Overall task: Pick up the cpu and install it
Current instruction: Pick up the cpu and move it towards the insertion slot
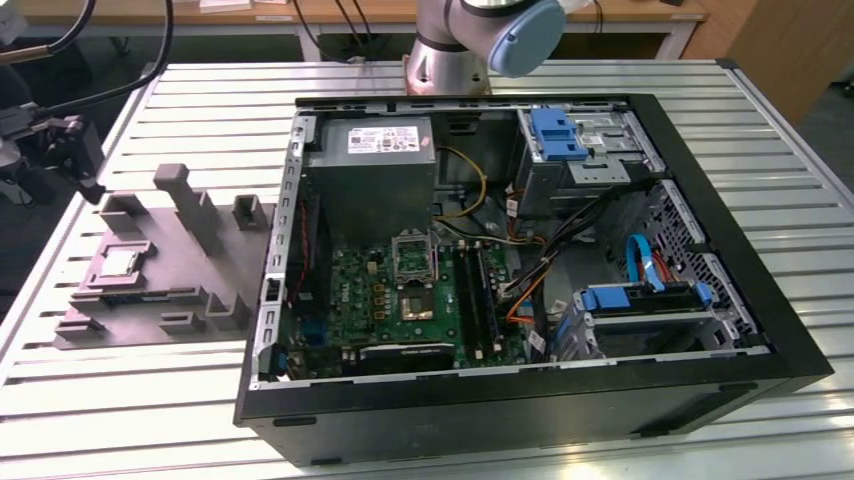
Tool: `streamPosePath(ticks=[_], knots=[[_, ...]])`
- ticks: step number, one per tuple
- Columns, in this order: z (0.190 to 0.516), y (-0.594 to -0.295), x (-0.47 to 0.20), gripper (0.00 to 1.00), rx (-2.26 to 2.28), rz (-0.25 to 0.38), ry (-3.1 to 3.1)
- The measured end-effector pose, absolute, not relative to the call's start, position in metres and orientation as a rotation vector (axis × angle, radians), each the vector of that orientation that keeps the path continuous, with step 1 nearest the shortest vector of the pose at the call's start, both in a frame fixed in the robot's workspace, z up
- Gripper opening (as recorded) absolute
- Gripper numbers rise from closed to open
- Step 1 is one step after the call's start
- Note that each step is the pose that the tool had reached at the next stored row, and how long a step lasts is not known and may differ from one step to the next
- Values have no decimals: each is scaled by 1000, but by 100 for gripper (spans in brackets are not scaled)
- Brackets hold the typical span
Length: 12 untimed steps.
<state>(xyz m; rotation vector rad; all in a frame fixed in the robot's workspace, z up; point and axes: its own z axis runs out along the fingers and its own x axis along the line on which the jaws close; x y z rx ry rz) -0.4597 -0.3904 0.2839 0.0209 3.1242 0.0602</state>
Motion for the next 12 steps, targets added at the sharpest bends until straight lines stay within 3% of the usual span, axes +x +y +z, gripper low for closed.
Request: streamPosePath(ticks=[12], knots=[[273,-391,-456,56,21,60,3124]])
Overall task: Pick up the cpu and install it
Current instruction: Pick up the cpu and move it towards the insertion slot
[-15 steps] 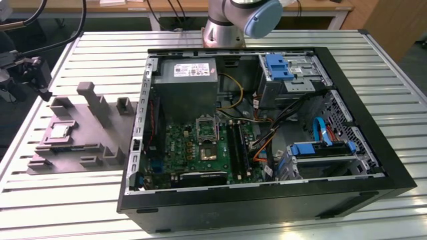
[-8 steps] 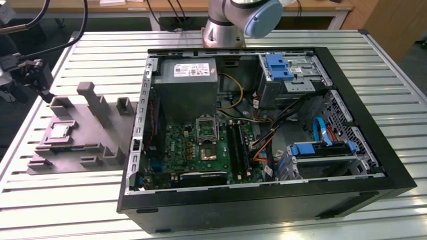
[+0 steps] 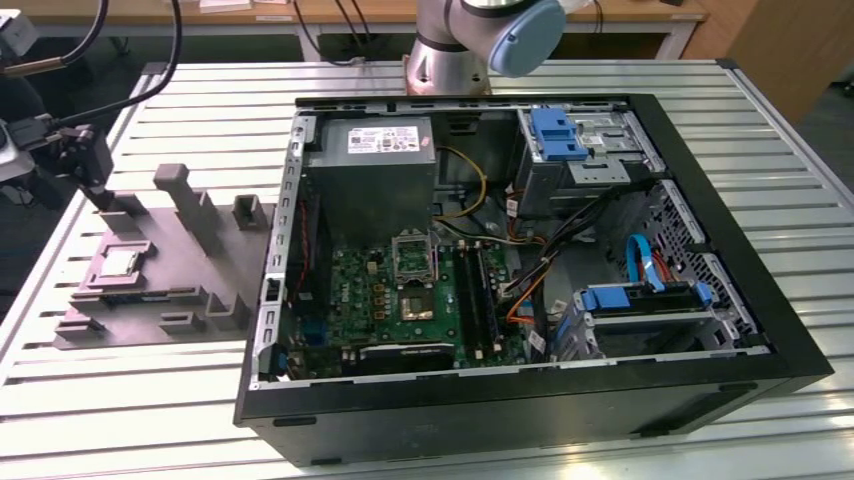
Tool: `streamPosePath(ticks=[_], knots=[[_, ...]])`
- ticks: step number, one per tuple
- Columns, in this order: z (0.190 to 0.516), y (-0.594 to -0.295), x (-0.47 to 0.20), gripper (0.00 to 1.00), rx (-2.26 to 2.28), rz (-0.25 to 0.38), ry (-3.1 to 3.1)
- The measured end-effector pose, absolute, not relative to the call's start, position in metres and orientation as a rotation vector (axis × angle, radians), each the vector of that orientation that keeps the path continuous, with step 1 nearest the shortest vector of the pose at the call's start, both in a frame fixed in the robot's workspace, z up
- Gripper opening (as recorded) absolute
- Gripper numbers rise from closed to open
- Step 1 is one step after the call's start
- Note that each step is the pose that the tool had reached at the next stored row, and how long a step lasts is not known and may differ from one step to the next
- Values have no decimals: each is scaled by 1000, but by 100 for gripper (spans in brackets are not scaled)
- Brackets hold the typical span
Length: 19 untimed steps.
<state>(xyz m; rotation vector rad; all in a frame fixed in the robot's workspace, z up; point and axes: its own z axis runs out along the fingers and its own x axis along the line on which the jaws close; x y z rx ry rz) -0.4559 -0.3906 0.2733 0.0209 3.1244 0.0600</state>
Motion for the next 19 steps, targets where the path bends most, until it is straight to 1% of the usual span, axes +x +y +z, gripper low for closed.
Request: streamPosePath(ticks=[7,19], knots=[[266,-392,-456,56,21,60,3125],[264,-396,-456,56,26,60,3124]])
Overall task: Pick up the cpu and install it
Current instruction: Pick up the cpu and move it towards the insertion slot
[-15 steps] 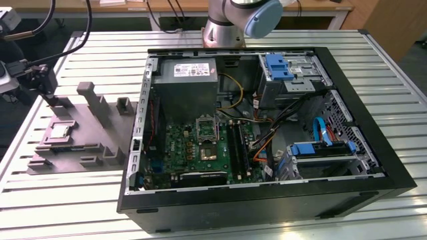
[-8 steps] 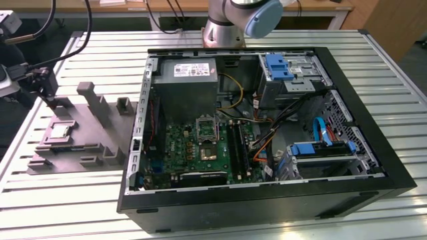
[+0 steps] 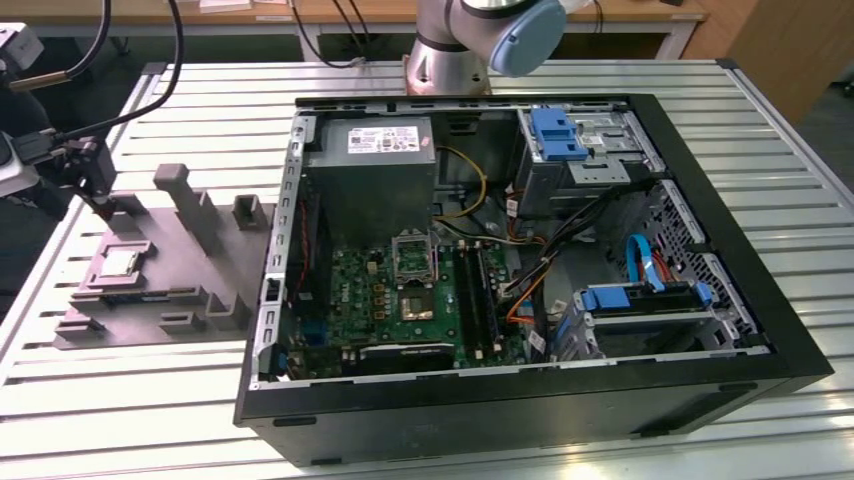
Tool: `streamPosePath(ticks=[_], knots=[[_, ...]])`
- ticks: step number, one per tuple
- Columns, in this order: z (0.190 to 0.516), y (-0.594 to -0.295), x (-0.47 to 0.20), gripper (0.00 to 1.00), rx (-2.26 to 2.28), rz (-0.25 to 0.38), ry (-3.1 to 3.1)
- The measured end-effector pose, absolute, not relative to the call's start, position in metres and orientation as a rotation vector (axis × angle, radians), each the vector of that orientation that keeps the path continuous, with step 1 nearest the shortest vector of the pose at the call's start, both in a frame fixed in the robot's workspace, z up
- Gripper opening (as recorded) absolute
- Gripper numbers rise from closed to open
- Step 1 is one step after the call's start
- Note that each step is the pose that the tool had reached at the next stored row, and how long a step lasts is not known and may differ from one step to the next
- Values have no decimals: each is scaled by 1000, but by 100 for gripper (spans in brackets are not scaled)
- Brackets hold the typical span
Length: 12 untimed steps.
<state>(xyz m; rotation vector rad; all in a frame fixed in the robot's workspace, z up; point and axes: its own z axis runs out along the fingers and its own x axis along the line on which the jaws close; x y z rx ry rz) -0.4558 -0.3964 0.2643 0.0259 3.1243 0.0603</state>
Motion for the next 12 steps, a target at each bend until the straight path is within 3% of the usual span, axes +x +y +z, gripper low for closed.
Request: streamPosePath(ticks=[8,12], knots=[[264,-396,-456,56,26,60,3124],[264,-396,-456,63,26,60,3124]])
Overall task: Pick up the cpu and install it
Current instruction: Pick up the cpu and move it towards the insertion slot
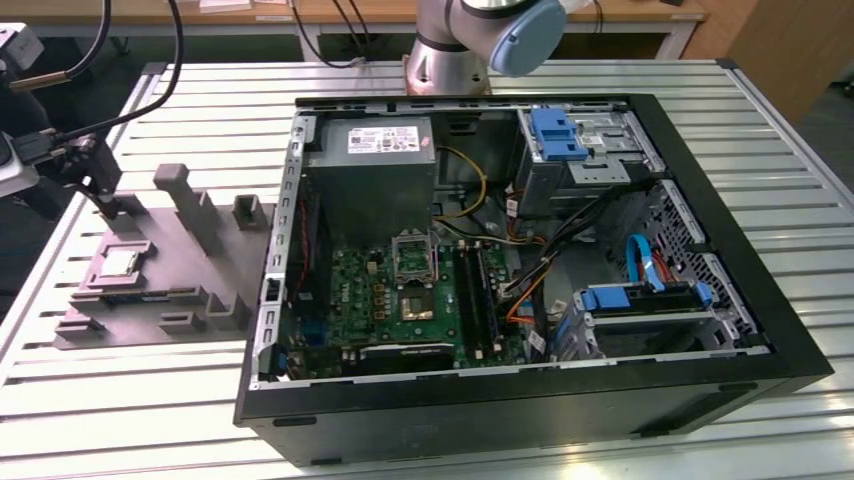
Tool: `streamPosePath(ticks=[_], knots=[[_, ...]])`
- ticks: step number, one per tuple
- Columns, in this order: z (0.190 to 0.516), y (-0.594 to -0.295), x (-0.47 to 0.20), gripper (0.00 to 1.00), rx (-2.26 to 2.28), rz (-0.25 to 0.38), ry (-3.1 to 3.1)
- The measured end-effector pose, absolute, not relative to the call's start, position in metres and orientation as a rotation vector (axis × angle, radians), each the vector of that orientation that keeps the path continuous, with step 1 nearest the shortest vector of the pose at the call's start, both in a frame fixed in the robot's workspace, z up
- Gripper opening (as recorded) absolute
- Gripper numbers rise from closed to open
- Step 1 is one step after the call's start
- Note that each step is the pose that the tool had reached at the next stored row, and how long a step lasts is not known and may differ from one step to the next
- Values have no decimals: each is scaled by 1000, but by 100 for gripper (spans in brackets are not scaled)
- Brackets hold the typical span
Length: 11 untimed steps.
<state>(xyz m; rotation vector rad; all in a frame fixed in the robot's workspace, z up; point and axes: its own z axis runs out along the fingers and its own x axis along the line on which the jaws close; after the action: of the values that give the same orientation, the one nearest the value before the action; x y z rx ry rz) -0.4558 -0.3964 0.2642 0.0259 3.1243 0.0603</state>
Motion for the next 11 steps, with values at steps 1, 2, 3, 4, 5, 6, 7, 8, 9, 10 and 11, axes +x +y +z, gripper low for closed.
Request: streamPosePath(ticks=[1,2,3,4,5,6,7,8,9,10,11], knots=[[264,-396,-456,69,26,60,3124],[264,-396,-456,69,26,60,3124],[264,-396,-456,69,26,60,3124],[264,-396,-456,69,26,60,3124],[264,-396,-456,69,26,60,3124],[264,-396,-456,69,26,60,3124],[264,-396,-456,69,26,60,3124],[264,-396,-456,69,26,60,3124],[264,-396,-456,69,26,60,3124],[264,-396,-456,69,26,60,3124],[264,-396,-456,69,26,60,3124]])
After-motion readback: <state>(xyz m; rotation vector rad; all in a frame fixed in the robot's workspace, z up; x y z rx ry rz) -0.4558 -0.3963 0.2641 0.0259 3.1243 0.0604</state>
